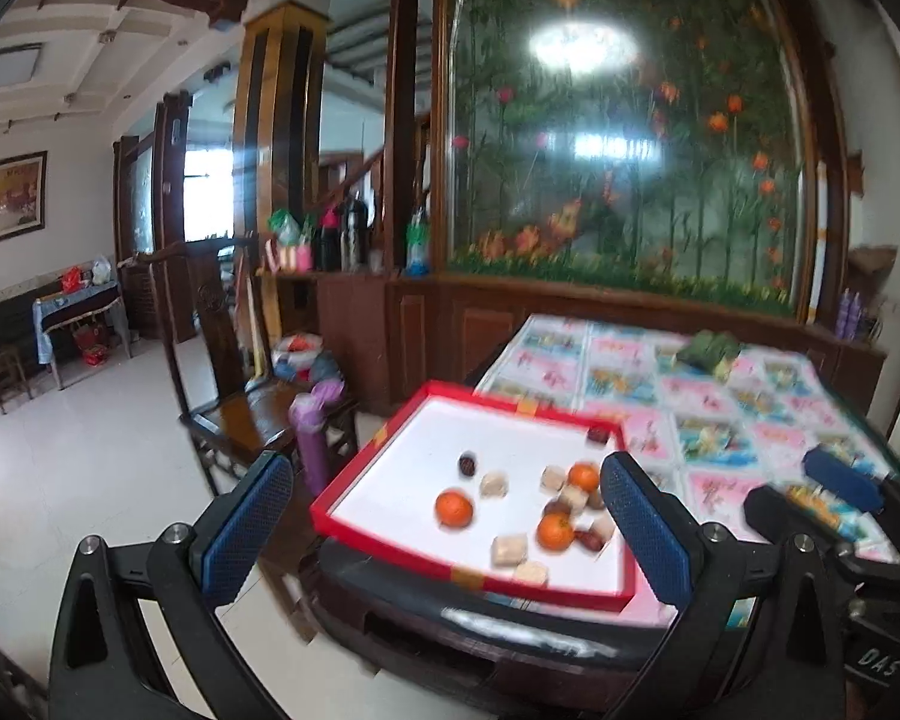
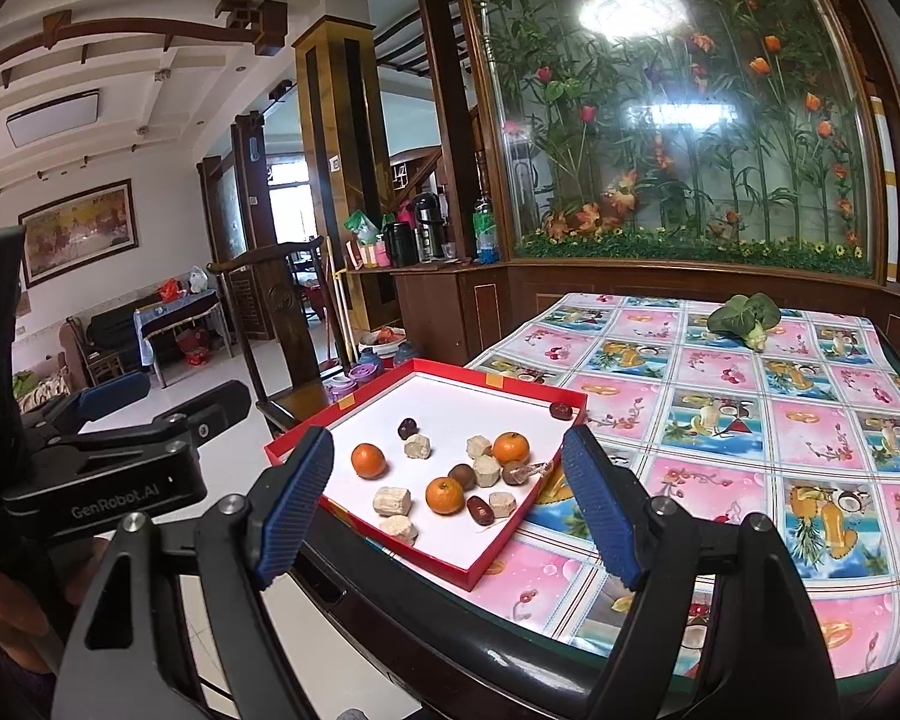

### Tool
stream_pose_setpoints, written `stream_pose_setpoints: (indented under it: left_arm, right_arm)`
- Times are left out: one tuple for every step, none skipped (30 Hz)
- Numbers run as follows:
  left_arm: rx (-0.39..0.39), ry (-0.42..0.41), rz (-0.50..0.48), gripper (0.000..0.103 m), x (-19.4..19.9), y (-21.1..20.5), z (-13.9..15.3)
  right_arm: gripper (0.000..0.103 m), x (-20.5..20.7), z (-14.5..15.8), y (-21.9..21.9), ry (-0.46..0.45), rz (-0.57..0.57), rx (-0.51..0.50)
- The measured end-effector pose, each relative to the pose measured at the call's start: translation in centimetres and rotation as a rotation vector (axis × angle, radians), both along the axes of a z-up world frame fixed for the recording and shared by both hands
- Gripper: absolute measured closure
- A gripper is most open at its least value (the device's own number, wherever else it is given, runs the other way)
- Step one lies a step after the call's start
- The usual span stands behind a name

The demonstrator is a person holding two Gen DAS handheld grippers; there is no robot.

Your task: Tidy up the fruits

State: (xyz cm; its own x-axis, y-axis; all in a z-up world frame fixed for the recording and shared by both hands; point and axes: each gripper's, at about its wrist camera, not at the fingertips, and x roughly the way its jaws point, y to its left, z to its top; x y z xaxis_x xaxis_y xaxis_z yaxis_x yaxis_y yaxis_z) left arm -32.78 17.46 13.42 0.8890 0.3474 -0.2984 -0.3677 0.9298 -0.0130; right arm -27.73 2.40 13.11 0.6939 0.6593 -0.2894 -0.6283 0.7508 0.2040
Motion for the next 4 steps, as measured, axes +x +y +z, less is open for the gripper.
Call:
stream_pose_setpoints:
  left_arm:
    - [0.011,-0.003,0.001,0.0,0.08,-0.22,0.11]
    - [0.02,0.008,-0.014,0.0,0.39,-0.43,0.18]
    - [0.025,0.018,-0.025,0.0,0.71,-0.57,0.23]
    - [0.033,0.022,-0.022,0.0,1.06,-0.82,0.28]
  right_arm:
    - [0.024,-0.09,-0.01,0.07,-0.001,-0.001,-0.001]
    - [0.024,-0.15,0.03,0.11,0.0,-0.002,0.0]
    - [0.024,-0.08,-0.02,0.09,0.003,-0.003,0.0]
    - [0.024,0.16,-0.12,0.0,0.012,-0.003,0.003]
